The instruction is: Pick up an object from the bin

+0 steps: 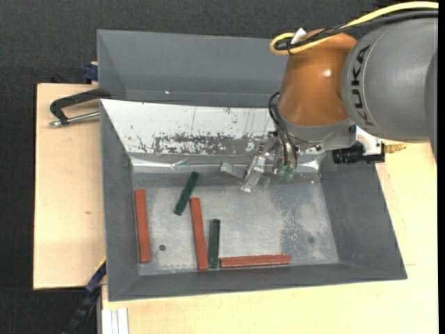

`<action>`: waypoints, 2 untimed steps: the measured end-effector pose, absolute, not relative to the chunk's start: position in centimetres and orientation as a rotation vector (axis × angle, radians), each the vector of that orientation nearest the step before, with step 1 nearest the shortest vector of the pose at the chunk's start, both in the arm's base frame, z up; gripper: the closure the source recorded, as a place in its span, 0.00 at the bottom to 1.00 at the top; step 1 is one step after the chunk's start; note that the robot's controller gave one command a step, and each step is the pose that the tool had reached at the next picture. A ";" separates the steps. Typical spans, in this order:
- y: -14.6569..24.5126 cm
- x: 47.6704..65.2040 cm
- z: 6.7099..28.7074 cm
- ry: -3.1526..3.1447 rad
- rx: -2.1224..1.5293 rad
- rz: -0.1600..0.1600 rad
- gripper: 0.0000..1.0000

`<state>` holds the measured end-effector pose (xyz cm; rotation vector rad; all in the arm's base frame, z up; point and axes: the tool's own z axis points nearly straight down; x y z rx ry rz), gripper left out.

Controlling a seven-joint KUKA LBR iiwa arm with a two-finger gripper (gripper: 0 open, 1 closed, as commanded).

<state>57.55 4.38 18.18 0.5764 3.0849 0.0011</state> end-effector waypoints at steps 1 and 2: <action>4.4 57.5 18.2 3.085 0.577 0.001 1.00; 4.4 57.5 18.2 3.085 0.577 0.001 1.00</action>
Offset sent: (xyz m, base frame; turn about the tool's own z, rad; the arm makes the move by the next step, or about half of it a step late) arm 0.0000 0.0000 0.0000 0.0000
